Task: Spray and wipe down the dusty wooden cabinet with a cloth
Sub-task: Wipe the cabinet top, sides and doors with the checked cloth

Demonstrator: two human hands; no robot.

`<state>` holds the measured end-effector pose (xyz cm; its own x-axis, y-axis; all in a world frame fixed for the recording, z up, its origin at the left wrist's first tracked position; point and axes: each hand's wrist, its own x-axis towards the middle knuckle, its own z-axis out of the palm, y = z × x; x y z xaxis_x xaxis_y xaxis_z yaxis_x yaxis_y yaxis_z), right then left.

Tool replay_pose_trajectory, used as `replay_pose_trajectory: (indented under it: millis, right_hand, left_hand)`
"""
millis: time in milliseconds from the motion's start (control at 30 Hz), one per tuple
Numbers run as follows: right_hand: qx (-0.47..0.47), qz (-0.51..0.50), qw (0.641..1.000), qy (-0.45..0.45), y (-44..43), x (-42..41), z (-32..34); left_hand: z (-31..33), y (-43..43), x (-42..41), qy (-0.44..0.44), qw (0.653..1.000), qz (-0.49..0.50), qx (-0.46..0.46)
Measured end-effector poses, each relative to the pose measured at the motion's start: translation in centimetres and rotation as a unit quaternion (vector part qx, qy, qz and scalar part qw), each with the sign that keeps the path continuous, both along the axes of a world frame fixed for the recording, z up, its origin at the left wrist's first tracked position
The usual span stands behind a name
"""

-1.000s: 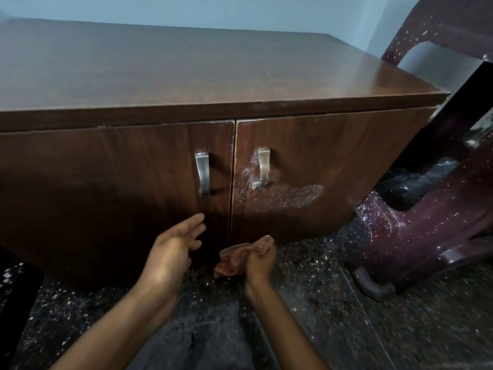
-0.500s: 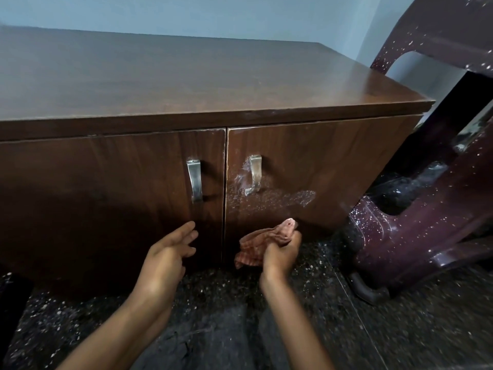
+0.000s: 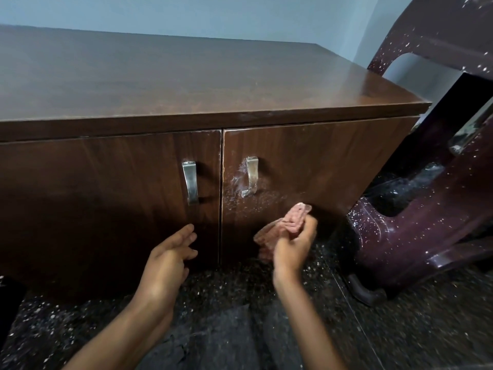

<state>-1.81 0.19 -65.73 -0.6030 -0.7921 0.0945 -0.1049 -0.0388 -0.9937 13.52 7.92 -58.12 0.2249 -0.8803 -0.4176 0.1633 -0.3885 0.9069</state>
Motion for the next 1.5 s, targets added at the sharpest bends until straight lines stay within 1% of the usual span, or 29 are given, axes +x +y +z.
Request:
replay_pose_trajectory:
  millis: [100,200,267,333,433,533,667,767,867,933,1033,1200,1267,1367,1433,1500]
  right_hand:
    - [-0.105,0.055,0.989,0.084,1.6,2.5,2.9]
    - [-0.189,0.009,0.974,0.128,0.4,1.1,6.1]
    - [-0.191,-0.038,0.97,0.145,-0.8,-0.6,6.3]
    - [-0.168,-0.056,0.974,0.139,-0.8,-1.0,5.0]
    - [-0.155,-0.009,0.976,0.154,0.8,1.0,2.0]
    - [-0.196,0.039,0.963,0.182,1.9,3.2,2.0]
    - [-0.259,0.013,0.948,0.183,0.9,3.3,5.6]
    - [-0.283,0.016,0.938,0.2,0.5,2.6,6.6]
    - [-0.281,0.039,0.931,0.231,0.7,2.6,5.0]
    - [-0.266,0.046,0.934,0.236,1.1,2.7,3.5]
    - [-0.249,0.04,0.943,0.217,1.5,2.8,3.1]
    - [-0.278,0.053,0.943,0.177,0.6,2.4,7.2]
    - [-0.282,0.062,0.941,0.176,0.5,2.5,7.3]
    - [-0.262,0.082,0.941,0.198,1.1,2.8,4.7]
    - [-0.242,0.087,0.95,0.175,1.0,2.6,4.4]
    - [-0.223,0.089,0.961,0.136,0.8,2.2,5.8]
  left_hand:
    - [-0.1,-0.2,-0.2,0.006,1.0,0.006,0.003]
    - [0.0,-0.2,-0.3,0.012,1.0,0.007,0.007]
    - [0.0,-0.1,-0.2,0.012,1.0,0.003,0.006]
    - [0.0,0.2,0.1,0.01,1.0,0.0,0.003]
    - [0.2,0.3,0.2,0.012,1.0,-0.002,-0.001]
    - [0.3,0.2,0.2,0.011,1.0,0.0,-0.004]
    - [0.3,0.2,0.3,0.011,1.0,-0.007,-0.004]
    - [0.3,0.2,0.3,0.008,1.0,-0.009,-0.003]
    - [0.3,0.1,0.1,0.01,1.0,-0.009,-0.005]
    - [0.3,0.1,0.0,0.012,1.0,-0.005,-0.004]
    - [0.3,0.0,-0.1,0.013,1.0,0.0,-0.002]
    - [0.3,0.0,0.1,0.021,1.0,0.001,-0.002]
    - [0.2,-0.2,0.0,0.027,1.0,0.006,0.001]
    - [0.2,-0.2,-0.2,0.031,0.999,0.013,0.005]
    - [0.1,-0.3,-0.3,0.031,0.999,0.012,0.004]
    - [0.0,-0.2,-0.4,0.031,0.999,0.01,0.006]
